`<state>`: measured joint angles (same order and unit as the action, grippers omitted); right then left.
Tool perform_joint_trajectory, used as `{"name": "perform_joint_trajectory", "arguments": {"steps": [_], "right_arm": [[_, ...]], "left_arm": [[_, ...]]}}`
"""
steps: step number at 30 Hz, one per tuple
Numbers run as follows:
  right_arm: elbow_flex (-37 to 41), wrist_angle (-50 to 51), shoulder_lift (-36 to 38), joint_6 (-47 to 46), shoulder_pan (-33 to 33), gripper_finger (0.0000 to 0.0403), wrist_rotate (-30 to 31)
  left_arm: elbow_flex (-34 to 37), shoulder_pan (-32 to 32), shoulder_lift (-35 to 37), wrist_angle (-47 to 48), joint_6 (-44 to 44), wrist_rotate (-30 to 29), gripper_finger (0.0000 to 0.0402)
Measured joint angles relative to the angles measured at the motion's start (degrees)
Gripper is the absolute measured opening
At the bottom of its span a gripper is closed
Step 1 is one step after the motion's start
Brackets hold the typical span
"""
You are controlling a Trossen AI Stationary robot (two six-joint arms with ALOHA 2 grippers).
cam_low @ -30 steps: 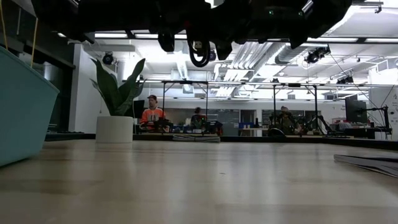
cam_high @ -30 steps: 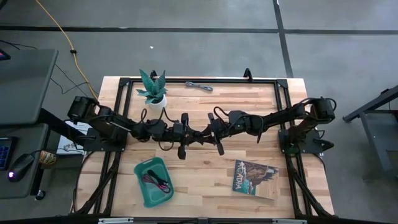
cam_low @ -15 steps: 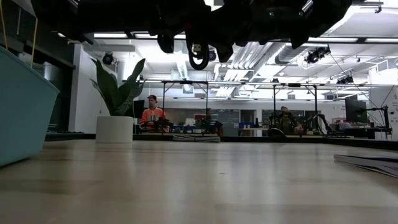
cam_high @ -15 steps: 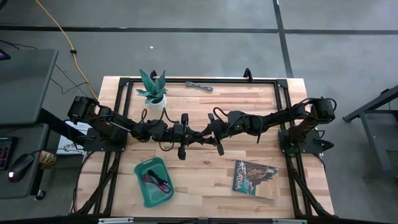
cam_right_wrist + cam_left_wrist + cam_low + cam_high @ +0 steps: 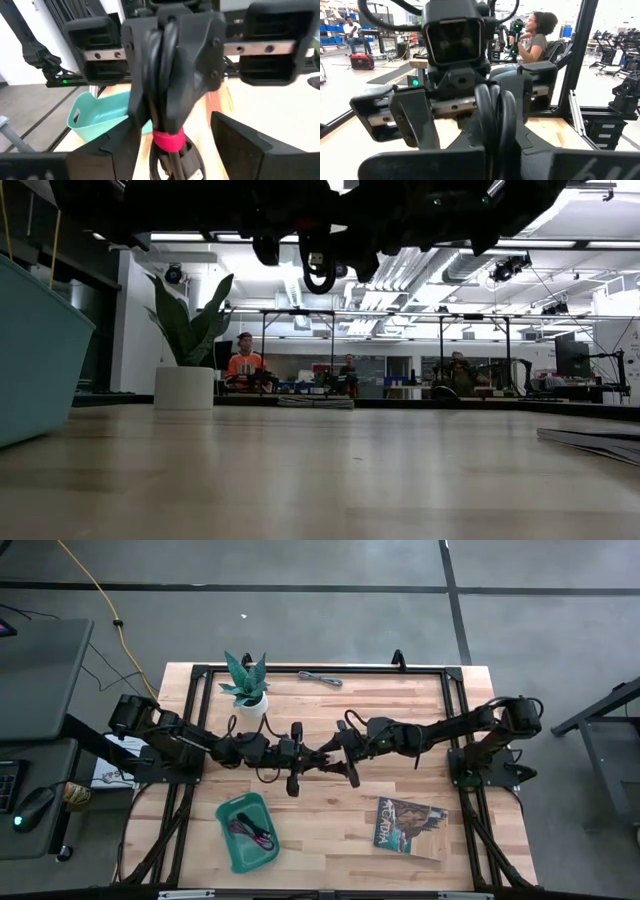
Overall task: Pick and place USB-C Cables
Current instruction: Put the black USB cable into the green bin
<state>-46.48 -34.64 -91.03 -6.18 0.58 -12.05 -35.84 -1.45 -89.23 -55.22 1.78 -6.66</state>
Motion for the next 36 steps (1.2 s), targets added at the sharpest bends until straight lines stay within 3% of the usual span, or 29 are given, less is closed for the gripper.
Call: {"name": "perform_joint_trajectory", "arguments": {"steps": [6,12,19,23,28,36], "right_arm": [[0.0,9.5,5.0,1.9,-0.3,0.0232,-0.6],[1.4,20.2,14.9,4.6,0.9,0.0232,0.0],[10.6,18.5,28.4,6.1,4.8,0.0232,12.5],[15.9,14.6,36.2,6.2,6.3,0.0232,15.1],[21.0,10.2,42.8,6.2,7.1,0.0232,15.5],[22.1,10.1,44.3,6.1,7.1,0.0232,15.5]], "left_arm": [[0.0,0.0,0.7,1.8,-0.1,0.0,0.0001],[0.6,0.0,8.3,12.5,-1.5,-0.9,0.0001],[0.5,-0.1,18.7,27.5,-2.0,-1.7,0.0001],[0.5,-0.8,22.5,32.3,-2.5,-3.4,0.0001],[1.0,-2.0,24.3,33.1,-3.9,-10.5,0.0000],[10.8,-0.3,31.2,21.1,-5.0,-11.4,0.0000]]}}
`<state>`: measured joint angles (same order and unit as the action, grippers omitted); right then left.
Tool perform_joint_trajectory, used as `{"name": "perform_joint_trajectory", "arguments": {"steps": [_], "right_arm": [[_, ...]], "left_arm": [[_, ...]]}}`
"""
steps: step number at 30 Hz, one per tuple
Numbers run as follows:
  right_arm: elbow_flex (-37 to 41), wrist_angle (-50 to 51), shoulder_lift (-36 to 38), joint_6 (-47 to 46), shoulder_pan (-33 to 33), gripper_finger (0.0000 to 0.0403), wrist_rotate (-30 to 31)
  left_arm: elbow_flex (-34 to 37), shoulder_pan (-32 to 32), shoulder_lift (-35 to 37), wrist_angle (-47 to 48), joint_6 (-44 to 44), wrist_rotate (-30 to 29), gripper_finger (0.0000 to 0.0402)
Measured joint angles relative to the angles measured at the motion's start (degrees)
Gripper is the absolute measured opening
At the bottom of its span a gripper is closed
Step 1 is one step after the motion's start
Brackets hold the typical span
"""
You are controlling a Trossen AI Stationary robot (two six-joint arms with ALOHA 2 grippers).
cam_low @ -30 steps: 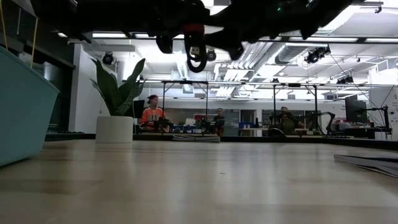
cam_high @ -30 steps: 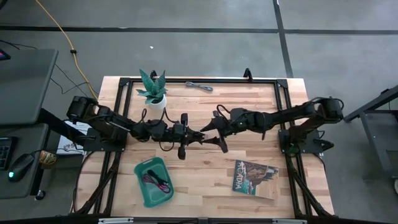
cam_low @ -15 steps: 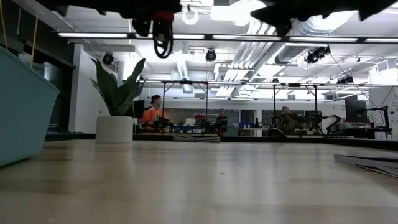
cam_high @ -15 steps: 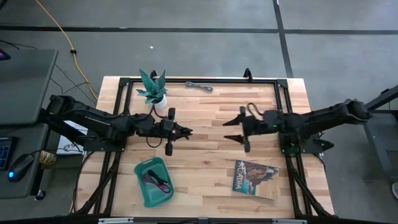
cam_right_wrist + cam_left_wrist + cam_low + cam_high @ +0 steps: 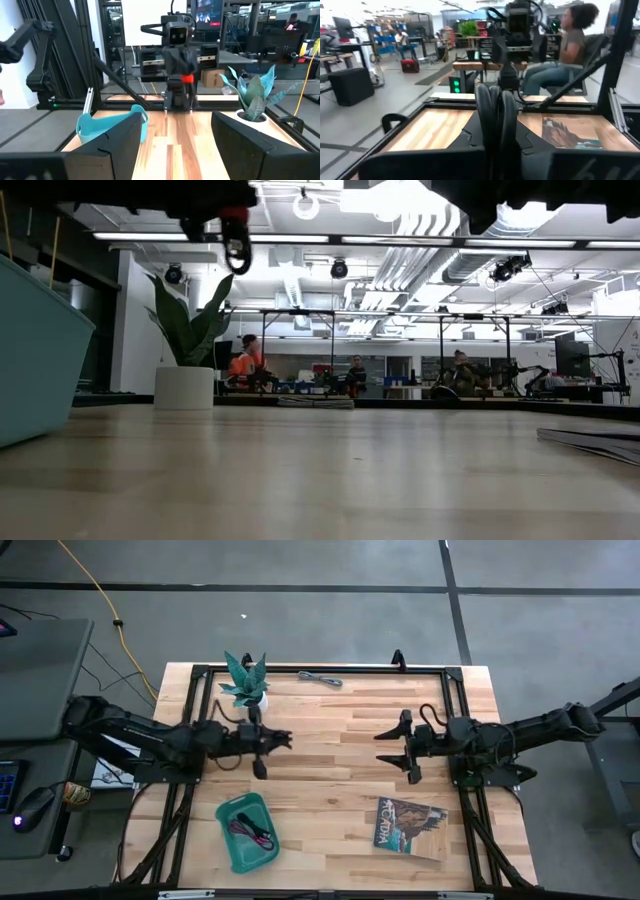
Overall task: Pick and place USB-C Cables
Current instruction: Put the black USB cable into the green bin
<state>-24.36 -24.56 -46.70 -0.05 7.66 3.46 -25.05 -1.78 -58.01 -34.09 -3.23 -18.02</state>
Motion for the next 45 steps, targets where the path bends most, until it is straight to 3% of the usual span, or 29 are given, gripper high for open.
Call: {"name": "perform_joint_trajectory", "arguments": {"steps": [7,12,26,29,32,34,36,40,45], "right_arm": [[0.0,0.8,-0.2,0.0,0.0,0.0232,0.0],[0.0,0.7,-0.2,0.0,0.0,0.0232,0.0],[0.0,1.1,-0.3,0.5,-0.1,0.0232,0.0],[0.0,1.1,-0.3,0.5,-0.1,0.0232,0.0],[0.0,1.1,-0.3,0.5,-0.1,0.0232,0.0],[0.0,1.1,-0.3,0.5,-0.1,0.0232,0.0],[0.0,1.1,-0.3,0.5,-0.1,0.0232,0.0],[0.0,1.2,-0.3,0.5,-0.5,0.0232,0.0],[-0.1,1.2,-0.3,0.5,-0.5,0.0232,0.1]], "left_arm": [[4.3,0.1,12.2,6.0,-1.7,0.3,0.0000],[5.4,0.0,16.3,9.5,-0.4,1.1,0.0000],[5.6,0.0,16.4,10.2,-0.2,1.8,0.0000],[5.6,0.0,16.4,10.9,-1.0,4.7,0.0000],[5.3,-0.1,16.4,12.1,-1.1,11.8,0.0000],[3.5,-1.1,16.4,16.6,-1.0,16.8,0.0000],[0.4,-3.5,16.3,23.8,-2.0,18.3,0.0000],[-6.6,-10.3,13.9,40.4,-3.4,13.6,0.0000],[-15.1,-20.7,8.4,51.5,1.5,9.5,0.0000]]}}
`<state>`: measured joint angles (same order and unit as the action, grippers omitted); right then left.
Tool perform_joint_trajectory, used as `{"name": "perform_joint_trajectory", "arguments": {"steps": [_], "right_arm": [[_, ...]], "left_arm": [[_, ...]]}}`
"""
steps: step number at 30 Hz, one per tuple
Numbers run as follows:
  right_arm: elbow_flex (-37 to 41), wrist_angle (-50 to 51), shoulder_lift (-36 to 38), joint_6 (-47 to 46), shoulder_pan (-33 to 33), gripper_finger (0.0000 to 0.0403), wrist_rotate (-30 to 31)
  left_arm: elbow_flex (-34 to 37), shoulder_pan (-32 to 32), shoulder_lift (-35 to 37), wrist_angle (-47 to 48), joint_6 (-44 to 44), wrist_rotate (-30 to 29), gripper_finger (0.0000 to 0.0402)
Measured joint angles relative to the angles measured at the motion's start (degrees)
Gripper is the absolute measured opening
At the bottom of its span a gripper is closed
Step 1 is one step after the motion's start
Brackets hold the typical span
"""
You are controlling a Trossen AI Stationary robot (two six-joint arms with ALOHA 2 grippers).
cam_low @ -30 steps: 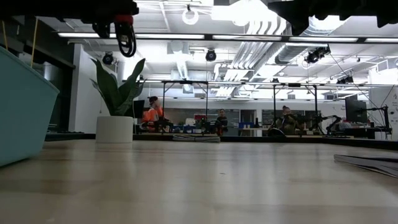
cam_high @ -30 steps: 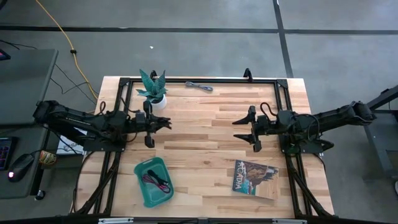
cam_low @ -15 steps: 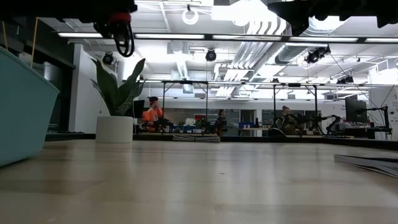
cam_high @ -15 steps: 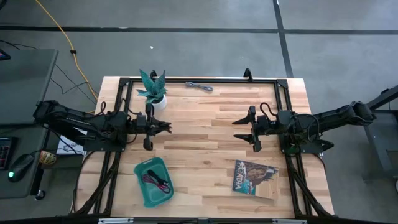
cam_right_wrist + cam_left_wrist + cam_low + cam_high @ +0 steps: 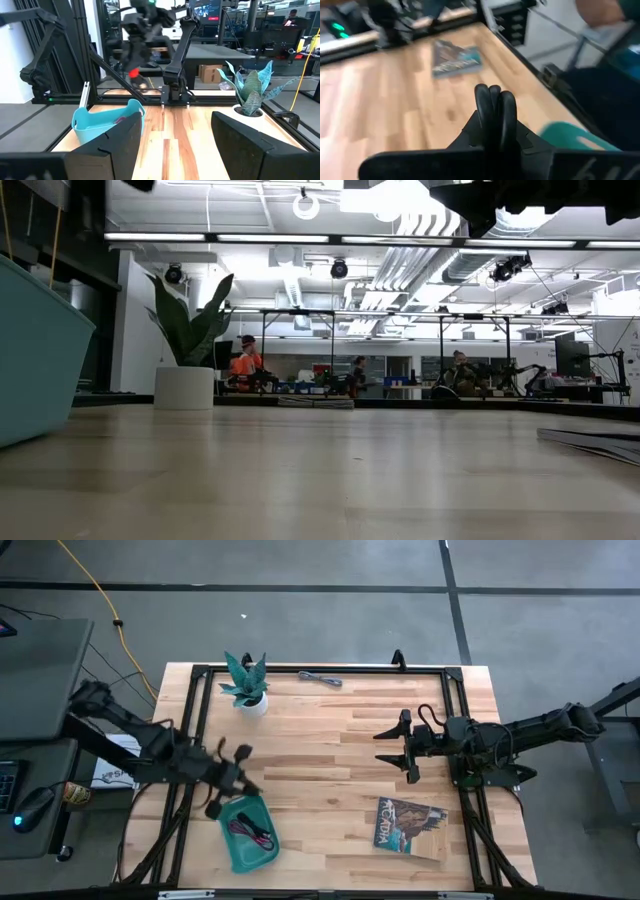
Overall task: Pick and place USB-C Cables
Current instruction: Put the black USB cable into the green bin
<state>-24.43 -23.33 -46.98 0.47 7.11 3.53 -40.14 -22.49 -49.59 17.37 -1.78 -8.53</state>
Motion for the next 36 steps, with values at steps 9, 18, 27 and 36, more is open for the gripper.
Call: {"name": "perform_joint_trajectory", "arguments": {"steps": [9,18,27,36], "right_arm": [[0.0,0.1,0.0,0.0,0.0,0.0232,0.0],[0.0,0.2,0.0,0.0,0.0,0.0232,0.0],[0.0,0.4,0.0,0.0,0.0,0.0232,0.0],[0.0,0.4,0.0,0.0,0.0,0.0232,0.0]], "left_arm": [[-13.2,-13.9,-16.4,14.9,10.9,-8.1,0.0000],[-14.2,-15.4,-31.7,17.0,18.6,-2.5,0.0000],[-14.2,-15.4,-42.1,16.0,19.5,-1.7,0.0000],[-14.3,-15.4,-49.1,14.1,19.6,1.3,0.0000]]}}
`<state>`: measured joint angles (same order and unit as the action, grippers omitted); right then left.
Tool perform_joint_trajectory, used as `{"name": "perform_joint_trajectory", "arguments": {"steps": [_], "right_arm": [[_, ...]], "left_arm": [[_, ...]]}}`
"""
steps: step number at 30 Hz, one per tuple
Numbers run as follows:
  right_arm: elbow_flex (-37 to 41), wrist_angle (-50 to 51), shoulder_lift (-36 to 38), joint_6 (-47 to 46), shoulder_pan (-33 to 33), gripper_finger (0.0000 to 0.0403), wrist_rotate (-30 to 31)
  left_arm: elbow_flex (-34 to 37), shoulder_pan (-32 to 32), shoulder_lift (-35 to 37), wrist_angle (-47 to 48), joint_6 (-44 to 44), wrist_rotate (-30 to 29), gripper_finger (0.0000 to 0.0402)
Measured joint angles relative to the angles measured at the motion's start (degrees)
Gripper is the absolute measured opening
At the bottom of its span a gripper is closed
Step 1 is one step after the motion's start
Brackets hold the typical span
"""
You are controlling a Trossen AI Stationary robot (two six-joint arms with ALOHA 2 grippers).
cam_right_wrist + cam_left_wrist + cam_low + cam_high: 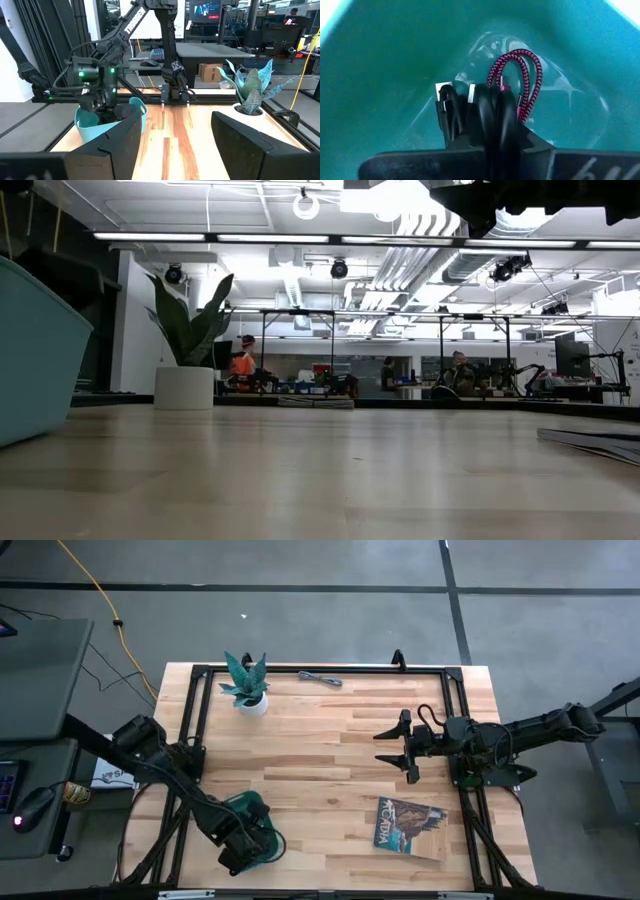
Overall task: Pick and place USB-C Cables
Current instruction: Put the black USB cable into the green bin
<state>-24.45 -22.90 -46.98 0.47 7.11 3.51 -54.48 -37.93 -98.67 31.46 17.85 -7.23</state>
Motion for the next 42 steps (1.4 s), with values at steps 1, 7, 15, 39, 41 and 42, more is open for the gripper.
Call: {"name": "perform_joint_trajectory", "arguments": {"steps": [1,7,15,39,41,42], "right_arm": [[0.0,0.0,0.0,0.0,0.0,0.0232,0.0],[0.0,0.1,0.0,0.0,0.0,0.0232,0.0],[0.0,0.2,0.0,0.0,0.0,0.0232,0.0],[0.0,0.4,0.0,0.0,0.0,0.0232,0.0],[0.0,0.4,0.0,0.0,0.0,0.0232,0.0],[0.0,0.4,0.0,0.0,0.0,0.0232,0.0]], "left_arm": [[-0.1,0.0,-0.4,0.0,0.0,0.3,0.0000],[0.0,0.0,-1.5,0.0,0.0,0.3,0.0014],[0.0,0.0,-1.7,-0.2,0.0,0.5,0.0053],[0.0,0.5,-1.5,-1.4,0.5,0.9,0.0171],[0.0,0.9,-1.5,-1.2,0.5,0.5,0.0191],[0.0,1.0,-1.5,-1.2,0.5,0.5,0.0201]]}}
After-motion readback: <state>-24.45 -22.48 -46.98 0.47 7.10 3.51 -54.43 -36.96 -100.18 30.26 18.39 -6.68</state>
